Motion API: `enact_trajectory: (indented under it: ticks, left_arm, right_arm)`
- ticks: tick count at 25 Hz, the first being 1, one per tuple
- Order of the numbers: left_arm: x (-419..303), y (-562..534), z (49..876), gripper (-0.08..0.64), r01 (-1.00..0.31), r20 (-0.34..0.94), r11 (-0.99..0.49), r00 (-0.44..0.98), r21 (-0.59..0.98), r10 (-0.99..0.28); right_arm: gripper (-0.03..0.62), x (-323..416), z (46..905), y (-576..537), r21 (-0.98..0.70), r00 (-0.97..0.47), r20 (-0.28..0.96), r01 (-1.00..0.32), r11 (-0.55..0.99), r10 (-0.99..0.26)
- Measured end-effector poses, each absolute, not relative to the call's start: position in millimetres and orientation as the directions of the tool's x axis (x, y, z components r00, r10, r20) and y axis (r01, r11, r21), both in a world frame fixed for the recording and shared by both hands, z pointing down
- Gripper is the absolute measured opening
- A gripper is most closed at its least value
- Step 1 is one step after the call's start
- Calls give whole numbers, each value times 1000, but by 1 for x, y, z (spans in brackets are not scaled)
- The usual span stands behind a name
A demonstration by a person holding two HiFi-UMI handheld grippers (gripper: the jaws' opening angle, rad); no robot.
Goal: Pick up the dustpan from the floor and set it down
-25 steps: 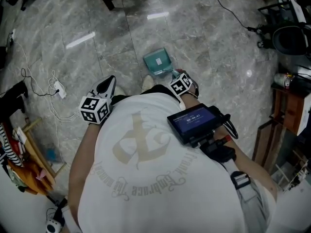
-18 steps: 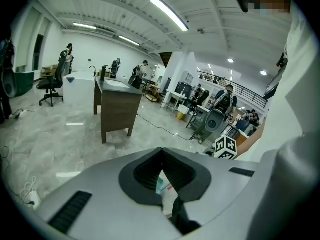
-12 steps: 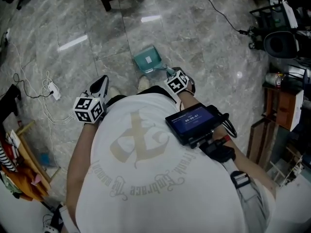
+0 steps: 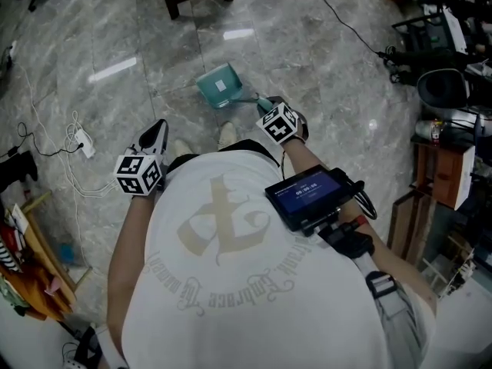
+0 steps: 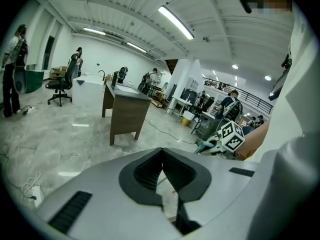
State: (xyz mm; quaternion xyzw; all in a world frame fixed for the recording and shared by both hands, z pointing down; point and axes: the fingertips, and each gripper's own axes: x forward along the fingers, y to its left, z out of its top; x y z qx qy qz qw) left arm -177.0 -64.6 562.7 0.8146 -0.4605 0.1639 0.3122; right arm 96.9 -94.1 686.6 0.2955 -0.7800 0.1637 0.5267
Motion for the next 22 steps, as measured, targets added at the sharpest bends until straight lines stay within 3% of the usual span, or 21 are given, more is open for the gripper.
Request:
enact_trajectory:
  ticks: [22]
  left_arm:
    - [-202, -70, 547, 11, -835, 501, -439, 550, 331, -668]
  right_arm:
    - [20, -11, 574, -123, 76, -446, 845, -447, 891, -295]
